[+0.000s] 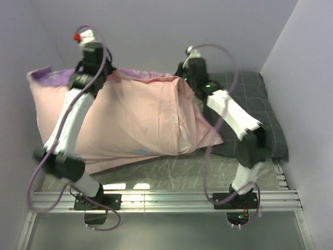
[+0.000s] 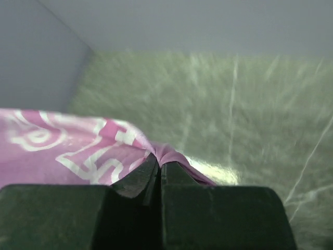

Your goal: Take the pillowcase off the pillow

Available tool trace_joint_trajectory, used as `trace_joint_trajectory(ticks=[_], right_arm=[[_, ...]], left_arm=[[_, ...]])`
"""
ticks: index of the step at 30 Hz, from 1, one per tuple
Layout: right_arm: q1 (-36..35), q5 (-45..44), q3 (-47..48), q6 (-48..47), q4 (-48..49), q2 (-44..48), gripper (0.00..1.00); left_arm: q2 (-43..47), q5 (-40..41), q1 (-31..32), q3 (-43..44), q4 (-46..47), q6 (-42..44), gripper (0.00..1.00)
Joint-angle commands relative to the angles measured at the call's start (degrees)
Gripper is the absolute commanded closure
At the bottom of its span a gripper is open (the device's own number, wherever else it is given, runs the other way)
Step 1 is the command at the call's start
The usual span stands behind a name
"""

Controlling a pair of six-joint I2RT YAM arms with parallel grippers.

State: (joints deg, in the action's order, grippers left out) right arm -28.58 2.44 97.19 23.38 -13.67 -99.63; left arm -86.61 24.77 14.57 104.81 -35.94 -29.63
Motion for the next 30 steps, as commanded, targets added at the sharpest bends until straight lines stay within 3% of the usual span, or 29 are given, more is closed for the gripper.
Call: trace_joint_trajectory(ticks=[1, 5, 8, 9, 12, 13, 16, 19, 25, 30], right_arm=[[0.4, 11.2, -4.5, 5.8, -3.4, -13.6, 1.00], [0.5, 15.8, -12.7, 9.9, 3.5, -16.0, 1.00], [0.4, 15.3, -14.8, 10.5, 5.8, -14.4, 1.00], [0.4, 14.5, -14.6, 10.0, 5.5, -13.4, 0.95], [1.1, 12.9, -12.9, 8.8, 4.4, -11.1, 0.69], [1.4, 12.2, -12.5, 8.8, 4.3, -10.4, 0.58], [1.4, 10.7, -10.4, 8.2, 2.8, -7.8, 0.44], [2.0, 6.9, -7.5, 7.7, -0.5, -5.1, 0.38], [2.9, 1.8, -8.9, 6.0, -3.7, 4.5, 0.35], [-1.3, 1.4, -17.5, 5.9, -3.5, 15.5, 0.34]], left_arm=[[-14.7, -9.2, -0.9, 6.1, 2.2, -0.5, 0.98], [-25.1, -14.8, -0.6, 14.0, 1.6, 0.6, 0.94], [-25.5, -16.5, 0.2, 15.2, 4.2, 1.5, 0.58], [-24.2, -16.6, 0.5, 15.2, 5.1, 1.8, 0.40], [-19.0, -14.4, 2.9, 12.4, 7.1, 4.1, 0.22], [-17.4, -13.7, 3.6, 11.6, 7.4, 4.7, 0.20], [-11.1, -11.4, 5.6, 7.6, 7.6, 5.8, 0.17], [-5.1, -9.0, 7.5, 3.1, 5.6, 6.1, 0.16], [6.4, -3.2, 13.3, -10.3, 1.4, 4.3, 0.18], [15.6, -3.0, 19.4, -24.9, 0.3, 1.0, 0.17]])
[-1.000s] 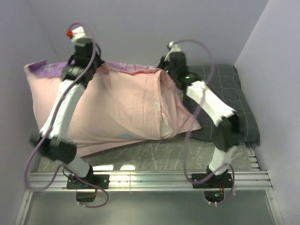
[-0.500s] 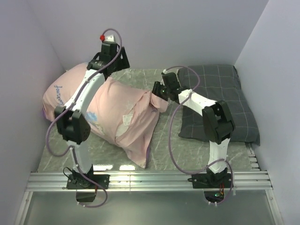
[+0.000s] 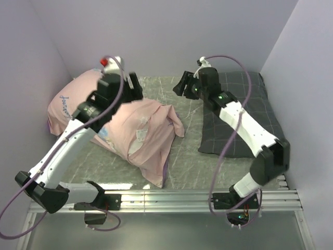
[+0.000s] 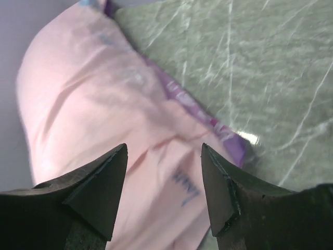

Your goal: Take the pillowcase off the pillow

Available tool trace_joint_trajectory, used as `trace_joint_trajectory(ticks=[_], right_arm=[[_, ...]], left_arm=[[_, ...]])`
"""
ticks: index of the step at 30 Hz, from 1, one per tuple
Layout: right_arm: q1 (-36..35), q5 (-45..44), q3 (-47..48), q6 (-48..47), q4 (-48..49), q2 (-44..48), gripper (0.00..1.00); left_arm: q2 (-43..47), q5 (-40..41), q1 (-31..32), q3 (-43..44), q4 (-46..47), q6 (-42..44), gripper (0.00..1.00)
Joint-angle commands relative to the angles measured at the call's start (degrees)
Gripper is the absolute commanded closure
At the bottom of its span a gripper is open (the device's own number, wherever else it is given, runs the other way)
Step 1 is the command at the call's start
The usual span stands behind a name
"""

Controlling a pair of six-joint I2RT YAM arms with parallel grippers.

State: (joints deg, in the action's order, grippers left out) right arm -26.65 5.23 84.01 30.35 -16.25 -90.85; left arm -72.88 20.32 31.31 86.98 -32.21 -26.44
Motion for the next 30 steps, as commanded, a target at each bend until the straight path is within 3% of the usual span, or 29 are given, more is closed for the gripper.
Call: trace_joint_trajectory(ticks=[1, 4, 8, 16, 18, 19, 20, 22, 23, 24, 25, 30], right_arm=[[-6.5, -2.4, -7.6, -1.5, -0.5, 8.0, 0.34], [-15.1, -5.1, -11.5, -2.1, 0.7, 11.3, 0.32], [-21.1, -5.1, -16.3, -0.9, 3.7, 10.8, 0.31], [-25.2, -9.8, -17.8, -0.6, 4.9, 5.1, 0.32], [-25.0, -11.8, -18.8, -0.7, 5.1, 5.4, 0.37], [-24.9, -12.3, -19.4, -0.7, 4.9, 5.5, 0.45], [-24.7, -12.8, -19.6, -0.7, 4.8, 6.0, 0.51], [-23.8, -14.4, -20.7, -0.6, 4.5, 6.6, 0.69], [-23.4, -15.1, -21.2, -0.5, 4.3, 7.2, 0.74], [-22.0, -16.0, -21.9, 0.0, 4.2, 7.5, 0.83], [-20.8, -15.7, -23.7, 0.1, 4.5, 8.0, 0.87], [-10.4, -11.3, -34.3, 2.4, 9.5, 10.7, 1.00]], left_arm=[[3.1, 0.1, 3.4, -8.9, -3.4, -2.5, 0.17], [7.0, -0.5, 5.7, -14.5, -4.0, -3.8, 0.15], [8.6, 1.0, 6.2, -20.1, -4.1, -5.7, 0.12], [2.5, 1.9, 6.2, -21.9, -2.3, -7.3, 0.17], [0.8, 1.5, 6.2, -21.9, -1.2, -6.7, 0.23], [0.3, 1.6, 6.2, -21.8, -0.9, -6.4, 0.27], [-0.8, 1.8, 6.2, -21.3, -0.8, -5.9, 0.43], [-1.9, 3.8, 5.8, -20.5, -1.1, -5.3, 0.64], [-3.0, 4.1, 5.3, -19.2, -1.5, -4.8, 0.87], [-3.2, 4.2, 4.6, -18.6, -1.8, -4.4, 0.94], [-3.4, 3.9, 2.9, -18.2, -1.8, -4.0, 0.99], [-2.4, 0.6, -6.6, -14.5, -1.4, -0.9, 0.99]])
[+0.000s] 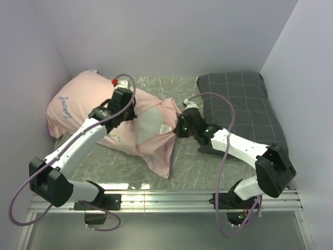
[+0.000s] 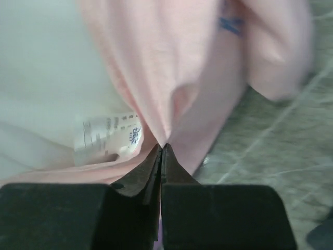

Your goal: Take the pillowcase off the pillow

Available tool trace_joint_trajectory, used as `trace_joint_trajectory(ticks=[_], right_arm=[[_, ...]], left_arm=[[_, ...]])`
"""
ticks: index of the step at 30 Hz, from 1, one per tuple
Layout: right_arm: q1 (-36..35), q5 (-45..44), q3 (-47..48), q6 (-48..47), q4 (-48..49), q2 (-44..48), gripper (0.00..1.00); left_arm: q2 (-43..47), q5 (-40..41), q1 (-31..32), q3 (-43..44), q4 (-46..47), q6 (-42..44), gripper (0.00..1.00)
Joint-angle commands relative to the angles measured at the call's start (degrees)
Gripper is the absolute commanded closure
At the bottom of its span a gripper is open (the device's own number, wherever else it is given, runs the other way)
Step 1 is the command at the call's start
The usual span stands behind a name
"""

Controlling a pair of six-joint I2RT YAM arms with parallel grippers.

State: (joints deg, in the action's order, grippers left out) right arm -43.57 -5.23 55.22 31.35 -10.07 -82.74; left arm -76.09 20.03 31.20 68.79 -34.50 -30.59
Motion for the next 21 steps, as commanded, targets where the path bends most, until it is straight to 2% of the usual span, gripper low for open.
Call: trace_joint_trajectory(ticks=[1, 4, 6, 9, 13, 14, 16, 17, 20, 21], right_arm=[[10.5, -0.2, -7.1, 1.7, 4.1, 2.7, 1.00], [15.9, 3.1, -12.2, 3.6, 7.4, 1.4, 1.00], [17.6, 5.1, -13.0, 4.4, 9.1, 0.0, 1.00], [16.8, 8.4, -12.2, 5.4, 9.9, -3.7, 1.00], [14.0, 7.8, -9.2, 5.3, 10.7, -6.3, 1.00], [13.3, 7.3, -8.8, 5.2, 10.5, -6.1, 1.00], [12.0, 6.1, -8.2, 4.9, 10.5, -5.5, 1.00], [11.8, 5.9, -8.0, 4.9, 10.5, -5.2, 1.00], [11.5, 6.5, -7.6, 4.8, 10.5, -5.4, 1.00], [11.4, 6.6, -7.5, 4.9, 10.5, -5.5, 1.00]], left_arm=[[1.1, 0.4, -8.0, 4.4, 0.8, 3.5, 1.00], [2.1, -4.7, -15.1, 5.7, 2.1, 2.9, 0.99], [2.0, -11.2, -17.7, 4.7, 3.9, 1.6, 0.99], [0.0, -16.2, -18.1, 3.6, 5.1, 0.4, 1.00], [-0.9, -19.6, -17.1, 1.2, 7.9, -0.2, 1.00], [-0.8, -19.5, -16.7, 1.5, 7.0, 0.4, 0.94], [0.7, -14.0, -13.6, 2.9, 6.2, 1.6, 0.77], [1.3, -12.1, -12.2, 3.7, 4.8, 2.8, 0.61], [2.8, -3.9, -6.8, 8.6, 1.6, 4.5, 0.36], [3.0, -1.7, -5.1, 9.9, -0.7, 4.8, 0.31]])
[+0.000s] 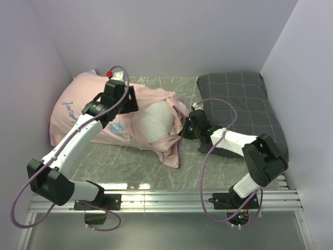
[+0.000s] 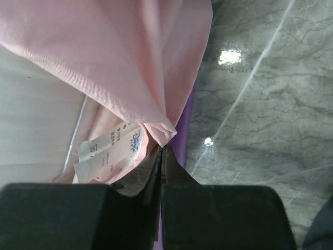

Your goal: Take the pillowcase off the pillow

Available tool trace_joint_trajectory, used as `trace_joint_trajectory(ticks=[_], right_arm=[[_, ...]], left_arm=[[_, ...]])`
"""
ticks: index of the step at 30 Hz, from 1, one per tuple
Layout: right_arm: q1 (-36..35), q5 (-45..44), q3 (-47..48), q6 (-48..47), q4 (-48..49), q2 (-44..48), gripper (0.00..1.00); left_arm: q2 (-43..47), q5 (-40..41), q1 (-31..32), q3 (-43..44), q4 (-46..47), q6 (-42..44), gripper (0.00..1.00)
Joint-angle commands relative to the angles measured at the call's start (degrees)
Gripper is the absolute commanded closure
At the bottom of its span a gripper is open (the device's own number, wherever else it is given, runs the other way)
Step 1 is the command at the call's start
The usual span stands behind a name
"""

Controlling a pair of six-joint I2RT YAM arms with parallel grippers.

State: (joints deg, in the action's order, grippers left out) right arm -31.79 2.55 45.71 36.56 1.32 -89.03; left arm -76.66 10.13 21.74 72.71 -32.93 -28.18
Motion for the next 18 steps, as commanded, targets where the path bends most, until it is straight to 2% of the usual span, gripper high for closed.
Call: trace_joint_trajectory(ticks=[1, 3, 8, 10, 12, 15, 18], right_arm=[[-0.6, -1.2, 2.1, -0.3, -0.9, 0.9, 1.00], [-0.9, -1.2, 2.3, -0.3, -0.9, 1.0, 1.00], [-1.1, -1.3, 2.2, -0.3, -0.9, 1.8, 1.00], [-1.1, -1.3, 2.0, -0.3, -0.9, 2.1, 1.00], [-1.1, -1.7, 1.8, -0.3, -0.9, 2.5, 1.00], [-1.1, -2.0, 1.4, -0.4, -0.9, 3.2, 1.00], [-1.2, -2.2, 0.5, -0.4, -0.9, 4.3, 1.00]], left_arm=[[3.4, 10.3, 7.8, 8.2, -3.5, 2.7, 0.28], [2.9, 16.4, 11.4, 10.5, -6.1, 3.1, 0.22], [-1.1, 27.6, 26.0, 17.9, -13.8, 2.1, 0.17], [-4.3, 28.5, 31.2, 20.0, -14.9, 0.5, 0.15], [-6.3, 29.3, 33.6, 19.8, -14.2, -0.8, 0.11], [-9.7, 31.1, 33.7, 16.6, -11.7, -4.4, 0.04], [-13.2, 31.8, 33.4, 13.6, -10.6, -8.0, 0.01]])
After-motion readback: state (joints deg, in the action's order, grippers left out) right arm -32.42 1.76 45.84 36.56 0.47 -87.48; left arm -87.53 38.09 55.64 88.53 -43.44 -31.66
